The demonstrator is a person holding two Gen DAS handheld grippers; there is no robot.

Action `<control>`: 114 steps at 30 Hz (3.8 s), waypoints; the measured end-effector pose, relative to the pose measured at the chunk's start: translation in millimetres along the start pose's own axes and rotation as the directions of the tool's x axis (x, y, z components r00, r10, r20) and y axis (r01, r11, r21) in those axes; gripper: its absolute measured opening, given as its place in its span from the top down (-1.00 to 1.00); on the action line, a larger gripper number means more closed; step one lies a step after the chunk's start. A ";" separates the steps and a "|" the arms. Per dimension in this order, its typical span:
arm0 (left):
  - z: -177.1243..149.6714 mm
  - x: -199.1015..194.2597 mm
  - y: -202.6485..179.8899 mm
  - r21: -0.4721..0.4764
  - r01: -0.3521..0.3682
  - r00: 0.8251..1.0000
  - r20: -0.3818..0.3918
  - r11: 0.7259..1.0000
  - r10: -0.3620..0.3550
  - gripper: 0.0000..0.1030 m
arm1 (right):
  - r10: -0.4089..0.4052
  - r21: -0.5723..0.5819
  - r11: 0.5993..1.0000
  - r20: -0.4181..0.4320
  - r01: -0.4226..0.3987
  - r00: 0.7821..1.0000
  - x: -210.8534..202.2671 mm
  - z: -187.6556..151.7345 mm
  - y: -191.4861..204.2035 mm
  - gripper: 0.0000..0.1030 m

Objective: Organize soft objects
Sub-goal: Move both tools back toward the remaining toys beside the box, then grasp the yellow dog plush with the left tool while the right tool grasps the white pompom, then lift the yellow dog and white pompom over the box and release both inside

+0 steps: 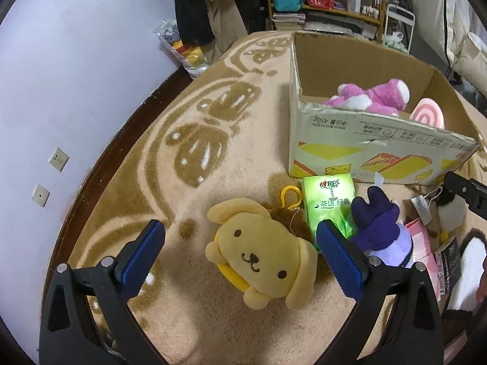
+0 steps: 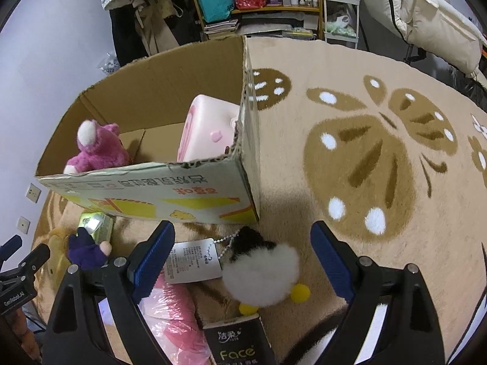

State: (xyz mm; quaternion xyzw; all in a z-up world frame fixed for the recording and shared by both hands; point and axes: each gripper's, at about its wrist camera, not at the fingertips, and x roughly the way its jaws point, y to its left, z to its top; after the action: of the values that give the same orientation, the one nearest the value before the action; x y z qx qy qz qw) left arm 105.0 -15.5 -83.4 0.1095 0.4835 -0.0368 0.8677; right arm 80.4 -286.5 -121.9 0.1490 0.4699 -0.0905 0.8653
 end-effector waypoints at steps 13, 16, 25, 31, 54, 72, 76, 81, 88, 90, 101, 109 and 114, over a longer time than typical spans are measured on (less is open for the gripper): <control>-0.5 25.7 -7.5 0.019 0.012 0.996 -0.083 1.000 -0.011 -0.92 | -0.038 -0.017 0.999 -0.093 0.037 0.995 28.7 -1.8 -0.5 -0.67; -2.5 29.6 -8.9 0.022 0.017 0.995 -0.101 1.000 -0.014 -0.92 | -0.035 -0.010 0.999 -0.115 0.034 0.993 34.1 -2.3 -1.8 -0.63; -2.8 34.5 -7.4 0.004 0.024 0.991 -0.131 1.000 -0.024 -0.92 | -0.036 -0.025 0.999 -0.141 0.033 0.989 40.5 -3.5 -0.2 -0.48; -3.0 35.3 -6.3 0.001 0.023 0.990 -0.140 1.000 -0.023 -0.92 | -0.035 -0.021 0.999 -0.151 0.032 0.988 40.6 -4.2 -0.9 -0.45; -7.1 45.0 2.6 -0.071 0.068 0.977 -0.198 0.995 -0.081 -0.94 | -0.028 -0.042 0.999 -0.197 0.020 0.980 51.2 -18.1 -11.9 0.28; -17.4 36.6 4.0 -0.130 0.146 0.972 -0.166 0.981 -0.167 -0.34 | 0.011 -0.041 0.999 -0.125 -0.016 0.992 16.8 -13.7 -7.1 0.30; -22.2 23.3 0.7 -0.109 0.127 0.981 -0.132 0.986 -0.141 -0.32 | 0.031 -0.027 0.999 -0.091 -0.034 0.995 5.9 -11.9 -8.3 0.30; -27.1 3.3 -2.9 -0.087 0.108 0.991 -0.072 0.990 -0.115 -0.32 | 0.046 -0.018 0.999 -0.042 -0.047 0.998 -9.0 -9.1 -5.5 0.30; -24.9 -25.2 0.7 -0.087 0.091 0.995 0.051 0.992 -0.086 -0.32 | 0.072 -0.024 0.997 0.036 -0.071 0.997 -33.7 -9.2 -0.5 0.30; -23.8 -32.1 1.5 -0.087 0.079 0.994 0.088 0.993 -0.072 -0.32 | 0.078 -0.029 0.997 0.054 -0.077 0.995 -38.9 -8.8 -1.4 0.30; -15.3 -72.5 1.7 -0.066 0.024 0.959 0.284 0.997 -0.005 -0.32 | 0.099 -0.073 0.994 0.210 -0.085 0.973 -82.8 6.9 10.8 0.30; -6.5 -87.2 2.5 -0.049 0.015 0.933 0.359 0.999 0.003 -0.32 | 0.057 -0.141 0.990 0.344 -0.008 0.937 -114.0 22.2 31.3 0.30; 5.3 -92.5 -2.1 -0.038 0.024 0.918 0.396 0.999 -0.007 -0.32 | 0.043 -0.176 0.984 0.386 0.027 0.922 -118.7 34.3 42.9 0.30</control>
State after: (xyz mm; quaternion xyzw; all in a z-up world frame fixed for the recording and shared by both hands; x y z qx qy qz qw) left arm 60.1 -22.7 -2.7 0.0780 0.2998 -0.0548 0.9492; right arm 55.7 -255.9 2.8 0.0523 0.2949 -0.0724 0.9514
